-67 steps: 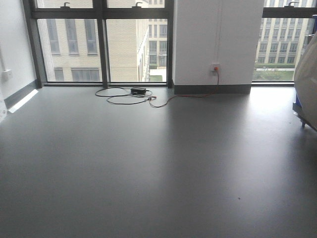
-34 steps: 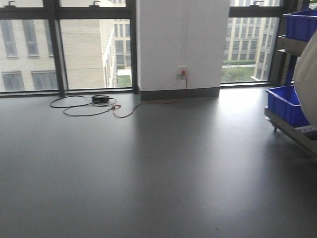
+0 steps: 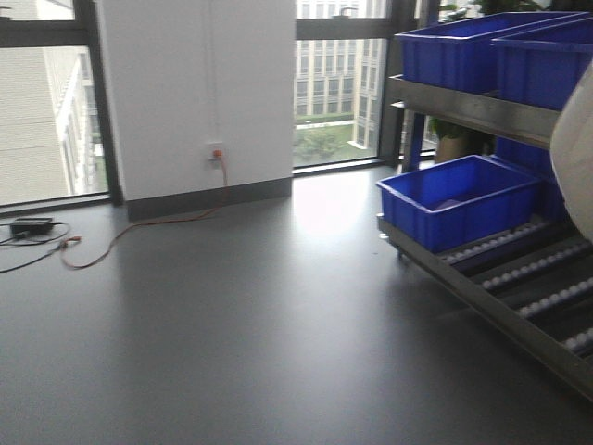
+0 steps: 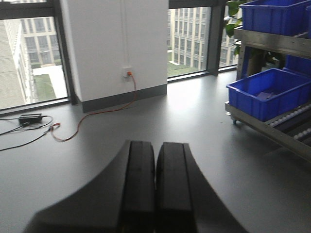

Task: Move white bin to right shelf second layer
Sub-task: 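Approach the roller shelf rack with the bin held in right gripper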

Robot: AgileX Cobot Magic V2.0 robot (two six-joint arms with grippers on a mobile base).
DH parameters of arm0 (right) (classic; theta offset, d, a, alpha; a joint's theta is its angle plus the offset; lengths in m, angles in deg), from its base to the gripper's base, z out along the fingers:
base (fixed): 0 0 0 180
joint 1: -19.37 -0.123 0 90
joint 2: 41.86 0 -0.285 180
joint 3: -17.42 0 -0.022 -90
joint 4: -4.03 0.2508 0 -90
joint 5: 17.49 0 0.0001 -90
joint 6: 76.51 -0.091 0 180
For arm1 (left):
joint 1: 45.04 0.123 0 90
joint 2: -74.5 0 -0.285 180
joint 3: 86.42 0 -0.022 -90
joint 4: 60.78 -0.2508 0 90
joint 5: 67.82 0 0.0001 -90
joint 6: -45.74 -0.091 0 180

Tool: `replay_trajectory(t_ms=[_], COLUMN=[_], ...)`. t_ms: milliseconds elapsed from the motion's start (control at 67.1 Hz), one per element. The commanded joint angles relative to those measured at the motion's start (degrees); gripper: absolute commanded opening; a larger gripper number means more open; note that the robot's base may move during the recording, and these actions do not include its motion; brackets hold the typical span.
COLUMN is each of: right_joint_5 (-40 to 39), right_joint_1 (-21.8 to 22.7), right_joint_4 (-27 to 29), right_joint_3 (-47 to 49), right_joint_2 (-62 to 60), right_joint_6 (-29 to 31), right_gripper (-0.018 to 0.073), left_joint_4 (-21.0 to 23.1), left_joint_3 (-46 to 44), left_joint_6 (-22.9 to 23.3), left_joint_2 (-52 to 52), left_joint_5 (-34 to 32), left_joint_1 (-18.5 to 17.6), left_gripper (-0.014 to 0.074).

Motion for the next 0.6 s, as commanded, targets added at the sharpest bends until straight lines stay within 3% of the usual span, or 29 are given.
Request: replay_trajectory(t_ms=[0,581], right_joint_5=[-5.05,-5.05], right_joint_1=[0.33,0.33], right_joint_4=[0.23,0.23], right_joint_3=[1.88,1.88], right_joint_2=[0.2,0.2], right_joint_6=[0.0,0.0], right_gripper=[0.0085,0.0085], left_joint_4=[0.0,0.0], left_joint_3=[2.11,2.11], left_joint_6=[0.17,0.17], left_joint_2=[0.87,0.87], left_joint_5=[-4.82,-4.82], left_joint_1=[-0.19,-0.19], left_gripper=[0.0085,0.0085])
